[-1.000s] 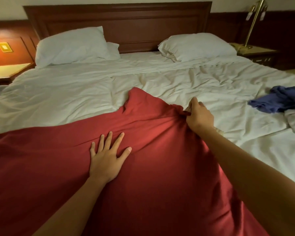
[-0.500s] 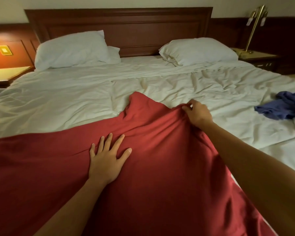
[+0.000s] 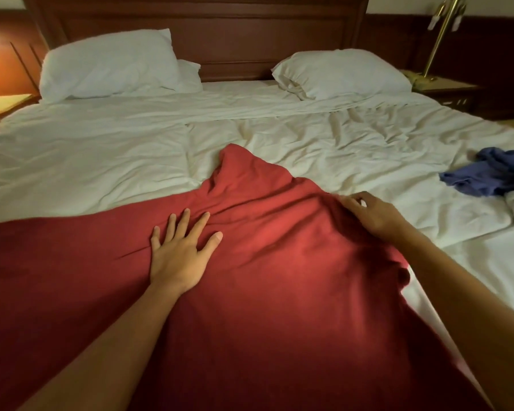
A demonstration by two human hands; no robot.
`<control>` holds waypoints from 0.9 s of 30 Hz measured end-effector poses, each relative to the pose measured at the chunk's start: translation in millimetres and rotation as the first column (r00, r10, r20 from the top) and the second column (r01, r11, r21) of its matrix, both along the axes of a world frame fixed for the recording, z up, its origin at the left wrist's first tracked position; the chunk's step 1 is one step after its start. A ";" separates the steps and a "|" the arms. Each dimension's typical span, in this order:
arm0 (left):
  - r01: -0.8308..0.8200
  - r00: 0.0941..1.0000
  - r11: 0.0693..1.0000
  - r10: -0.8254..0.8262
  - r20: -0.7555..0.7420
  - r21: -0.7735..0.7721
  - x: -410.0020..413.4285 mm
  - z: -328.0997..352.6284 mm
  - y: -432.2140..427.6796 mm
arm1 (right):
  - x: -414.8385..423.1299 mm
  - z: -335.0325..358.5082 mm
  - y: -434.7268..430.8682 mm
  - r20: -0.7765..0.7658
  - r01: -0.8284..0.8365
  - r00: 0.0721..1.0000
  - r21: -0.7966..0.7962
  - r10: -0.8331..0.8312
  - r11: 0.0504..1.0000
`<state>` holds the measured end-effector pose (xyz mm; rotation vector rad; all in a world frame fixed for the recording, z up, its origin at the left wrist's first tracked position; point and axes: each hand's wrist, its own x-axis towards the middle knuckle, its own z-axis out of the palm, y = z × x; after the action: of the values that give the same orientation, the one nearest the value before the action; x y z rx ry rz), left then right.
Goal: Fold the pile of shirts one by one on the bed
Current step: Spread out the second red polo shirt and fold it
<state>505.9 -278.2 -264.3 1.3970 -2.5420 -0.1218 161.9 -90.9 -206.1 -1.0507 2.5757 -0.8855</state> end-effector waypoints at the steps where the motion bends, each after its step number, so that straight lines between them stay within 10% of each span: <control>1: 0.006 1.000 1.000 -0.006 -0.015 0.003 1.4 1.9 2.9 | 7.8 -6.4 13.5 -0.027 -0.013 1.000 0.022 0.013 1.000; 12: 0.073 0.985 0.996 -0.081 0.150 0.058 96.0 13.6 69.6 | 53.3 27.1 76.5 -0.378 0.082 0.923 -0.003 -0.077 0.997; 18: 0.059 0.978 0.989 -0.085 0.190 0.139 171.6 25.9 122.9 | 175.0 -19.7 145.4 -0.270 -0.290 0.888 0.301 0.373 0.908; 24: -0.030 0.982 0.991 0.004 0.191 0.132 246.4 37.6 165.3 | 187.8 -8.0 188.8 -0.338 0.241 0.914 0.011 -0.223 0.971; 27: -0.063 0.990 0.986 0.043 0.133 0.154 262.3 39.3 179.7 | 184.6 -2.2 195.8 -0.203 0.227 0.957 0.077 -0.207 0.971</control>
<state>768.3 -98.5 -224.9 1.5783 -2.6477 -0.2352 346.5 104.9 -208.3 -0.8771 2.9088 -0.7243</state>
